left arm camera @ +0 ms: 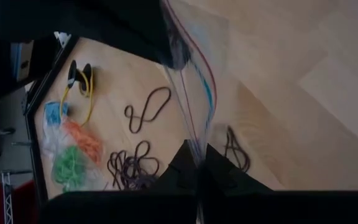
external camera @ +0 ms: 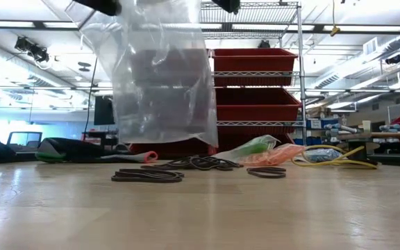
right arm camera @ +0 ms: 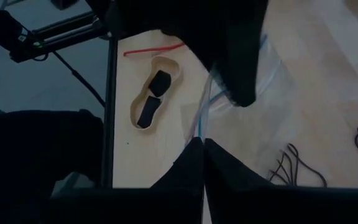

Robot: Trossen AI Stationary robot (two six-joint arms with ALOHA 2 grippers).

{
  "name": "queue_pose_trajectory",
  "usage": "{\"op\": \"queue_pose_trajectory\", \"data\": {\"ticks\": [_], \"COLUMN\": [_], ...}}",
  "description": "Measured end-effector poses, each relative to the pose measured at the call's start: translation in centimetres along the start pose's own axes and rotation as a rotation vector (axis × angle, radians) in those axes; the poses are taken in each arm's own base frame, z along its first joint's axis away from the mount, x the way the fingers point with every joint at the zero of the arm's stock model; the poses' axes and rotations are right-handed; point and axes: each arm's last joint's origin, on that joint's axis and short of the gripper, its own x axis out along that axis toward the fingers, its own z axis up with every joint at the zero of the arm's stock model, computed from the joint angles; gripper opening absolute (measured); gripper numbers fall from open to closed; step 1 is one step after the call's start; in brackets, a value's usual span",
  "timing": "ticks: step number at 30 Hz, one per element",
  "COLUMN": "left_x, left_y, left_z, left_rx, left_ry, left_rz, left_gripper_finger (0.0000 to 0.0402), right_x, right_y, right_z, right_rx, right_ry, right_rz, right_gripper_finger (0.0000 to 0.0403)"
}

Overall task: Sort rubber bands
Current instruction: Open the transparent zip bag

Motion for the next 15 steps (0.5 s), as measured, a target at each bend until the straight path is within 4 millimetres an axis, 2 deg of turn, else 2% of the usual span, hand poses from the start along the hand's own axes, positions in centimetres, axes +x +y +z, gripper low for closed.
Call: {"op": "queue_pose_trajectory", "data": {"ticks": [8, 15], "left_x": [-0.02, -0.05], "left_y": [0.1, 0.3], "left_z": [0.36, 0.85], "left_rx": [-0.058, -0.18], "left_ry": [-0.033, -0.079], "left_rz": [0.013, 0.029], "left_gripper_finger": [0.0004, 0.0035], "right_x": [-0.07, -0.18], "right_y": [0.13, 0.39], "right_z": [-0.1, -0.3], "right_rx": [-0.02, -0.036], "right_ry": [-0.019, -0.033], "right_rz": [-0.03, -0.055], "right_gripper_finger": [0.0, 0.0]}}
